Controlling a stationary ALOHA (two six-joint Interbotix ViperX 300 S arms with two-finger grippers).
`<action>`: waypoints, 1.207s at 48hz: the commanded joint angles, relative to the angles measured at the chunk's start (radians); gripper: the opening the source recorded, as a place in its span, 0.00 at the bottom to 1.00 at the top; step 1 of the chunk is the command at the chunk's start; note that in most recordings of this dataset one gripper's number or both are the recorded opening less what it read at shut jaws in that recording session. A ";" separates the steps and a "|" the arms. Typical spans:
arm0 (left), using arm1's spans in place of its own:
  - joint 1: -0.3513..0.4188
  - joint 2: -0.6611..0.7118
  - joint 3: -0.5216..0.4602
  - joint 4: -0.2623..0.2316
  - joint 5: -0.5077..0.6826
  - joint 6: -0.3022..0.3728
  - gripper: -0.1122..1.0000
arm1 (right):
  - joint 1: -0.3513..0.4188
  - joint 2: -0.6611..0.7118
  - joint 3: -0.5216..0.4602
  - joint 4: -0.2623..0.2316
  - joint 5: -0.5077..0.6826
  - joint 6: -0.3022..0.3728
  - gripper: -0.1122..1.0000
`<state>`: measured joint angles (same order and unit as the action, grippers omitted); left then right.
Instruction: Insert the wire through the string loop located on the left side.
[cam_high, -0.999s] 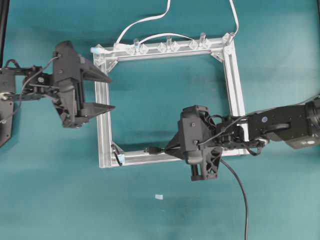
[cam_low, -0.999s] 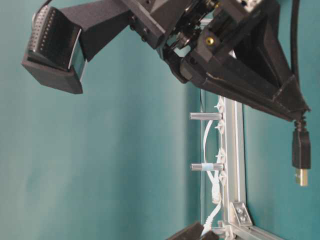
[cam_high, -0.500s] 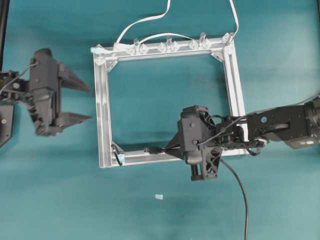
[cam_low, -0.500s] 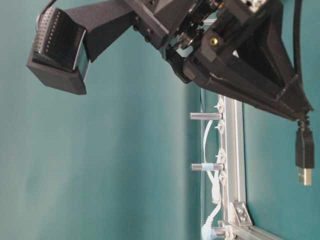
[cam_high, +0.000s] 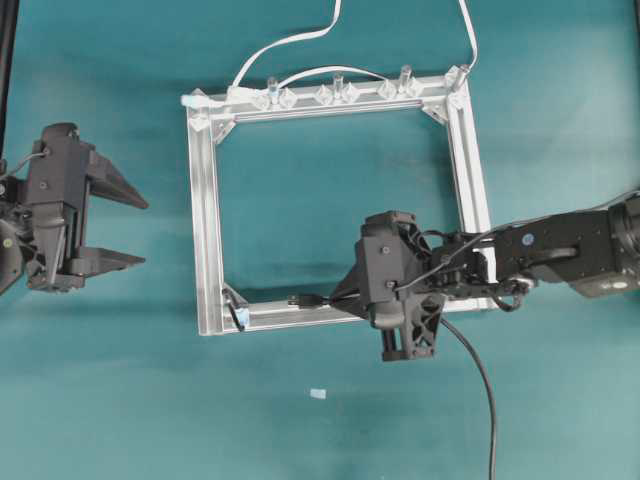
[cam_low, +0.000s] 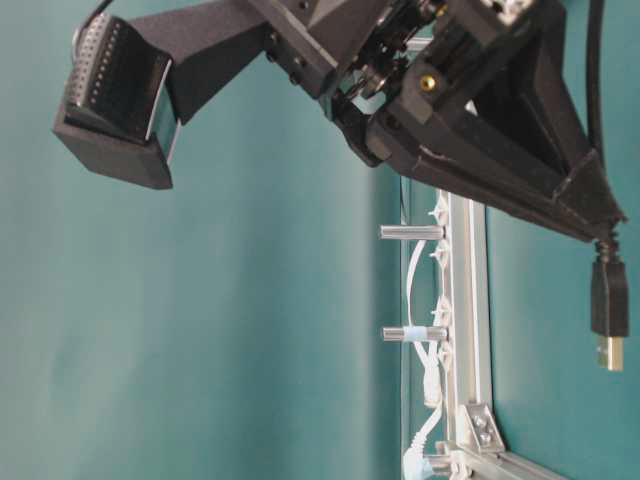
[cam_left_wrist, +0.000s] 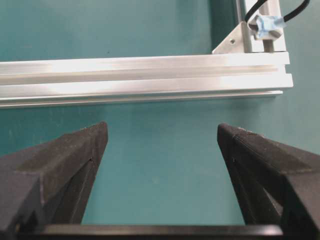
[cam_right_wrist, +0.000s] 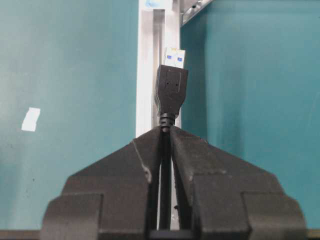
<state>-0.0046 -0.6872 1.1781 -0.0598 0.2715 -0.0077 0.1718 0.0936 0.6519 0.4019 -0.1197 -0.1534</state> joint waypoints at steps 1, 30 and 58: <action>-0.003 -0.002 -0.008 0.002 -0.003 -0.008 0.90 | 0.002 -0.009 -0.018 -0.003 -0.009 -0.002 0.19; -0.006 -0.002 -0.005 0.002 -0.005 -0.008 0.90 | 0.002 0.044 -0.084 -0.003 -0.003 -0.002 0.19; -0.029 0.000 -0.011 -0.002 -0.008 -0.014 0.90 | 0.002 0.155 -0.232 -0.026 -0.003 -0.002 0.19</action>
<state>-0.0291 -0.6888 1.1827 -0.0614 0.2715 -0.0107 0.1718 0.2577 0.4556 0.3850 -0.1181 -0.1519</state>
